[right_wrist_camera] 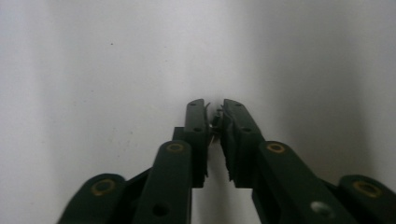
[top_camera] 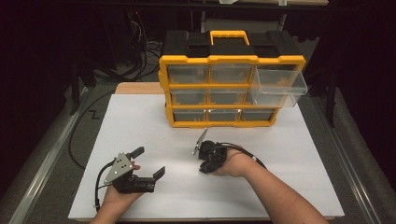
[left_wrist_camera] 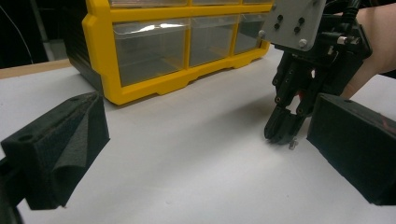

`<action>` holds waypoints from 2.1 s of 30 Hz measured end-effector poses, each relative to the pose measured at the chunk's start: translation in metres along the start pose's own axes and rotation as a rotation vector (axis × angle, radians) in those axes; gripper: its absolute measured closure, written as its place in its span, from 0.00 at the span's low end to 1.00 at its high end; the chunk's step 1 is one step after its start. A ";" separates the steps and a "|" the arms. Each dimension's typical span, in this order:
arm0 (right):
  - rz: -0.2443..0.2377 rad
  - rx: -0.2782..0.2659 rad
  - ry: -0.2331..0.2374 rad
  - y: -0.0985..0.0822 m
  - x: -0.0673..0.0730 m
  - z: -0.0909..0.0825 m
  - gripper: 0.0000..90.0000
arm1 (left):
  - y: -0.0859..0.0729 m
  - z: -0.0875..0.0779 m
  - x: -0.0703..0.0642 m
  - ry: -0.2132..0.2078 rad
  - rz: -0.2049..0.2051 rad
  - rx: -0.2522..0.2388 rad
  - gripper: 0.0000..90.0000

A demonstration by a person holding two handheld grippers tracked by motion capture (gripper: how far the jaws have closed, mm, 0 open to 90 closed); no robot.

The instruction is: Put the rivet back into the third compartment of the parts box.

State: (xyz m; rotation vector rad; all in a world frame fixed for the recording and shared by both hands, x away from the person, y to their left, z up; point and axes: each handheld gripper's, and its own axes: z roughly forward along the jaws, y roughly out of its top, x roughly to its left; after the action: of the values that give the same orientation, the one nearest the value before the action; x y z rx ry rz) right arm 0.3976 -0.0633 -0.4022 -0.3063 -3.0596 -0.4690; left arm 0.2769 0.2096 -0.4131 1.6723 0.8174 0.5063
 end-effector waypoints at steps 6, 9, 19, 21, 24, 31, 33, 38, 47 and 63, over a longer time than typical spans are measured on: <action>-0.014 0.008 -0.005 0.001 -0.001 -0.001 0.93 | 0.000 0.000 0.000 0.000 -0.001 0.000 0.00; -0.014 0.000 0.000 0.001 0.000 -0.008 0.93 | 0.000 0.001 0.001 0.000 0.000 0.001 0.00; -0.003 -0.003 -0.005 -0.019 0.003 -0.033 0.93 | 0.000 0.002 0.002 0.004 -0.001 0.008 0.00; 0.008 -0.010 -0.002 -0.026 0.003 -0.035 0.93 | 0.000 0.002 0.002 0.008 0.000 0.007 0.00; 0.025 -0.006 -0.006 -0.039 0.003 -0.040 0.93 | 0.000 0.002 0.003 0.014 -0.002 0.007 0.00; 0.062 0.000 -0.009 -0.071 0.002 -0.049 0.93 | -0.001 0.001 0.001 0.027 -0.002 0.003 0.00; 0.072 0.008 -0.003 -0.079 0.002 -0.053 0.93 | -0.001 0.001 0.002 0.027 -0.003 0.001 0.00; 0.096 0.006 -0.004 -0.102 0.000 -0.065 0.93 | -0.001 0.001 0.001 0.026 -0.003 0.001 0.00; 0.117 0.008 -0.007 -0.126 -0.002 -0.090 0.93 | -0.001 0.000 0.002 0.029 0.000 0.001 0.00; 0.108 0.015 -0.035 -0.128 -0.005 -0.161 0.93 | -0.001 0.001 0.001 0.019 0.003 -0.001 0.00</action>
State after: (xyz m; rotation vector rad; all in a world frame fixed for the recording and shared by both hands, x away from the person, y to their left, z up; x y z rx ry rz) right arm 0.3772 -0.2320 -0.2869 -0.4808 -3.0585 -0.4395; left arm 0.2780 0.2098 -0.4149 1.6697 0.8285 0.5249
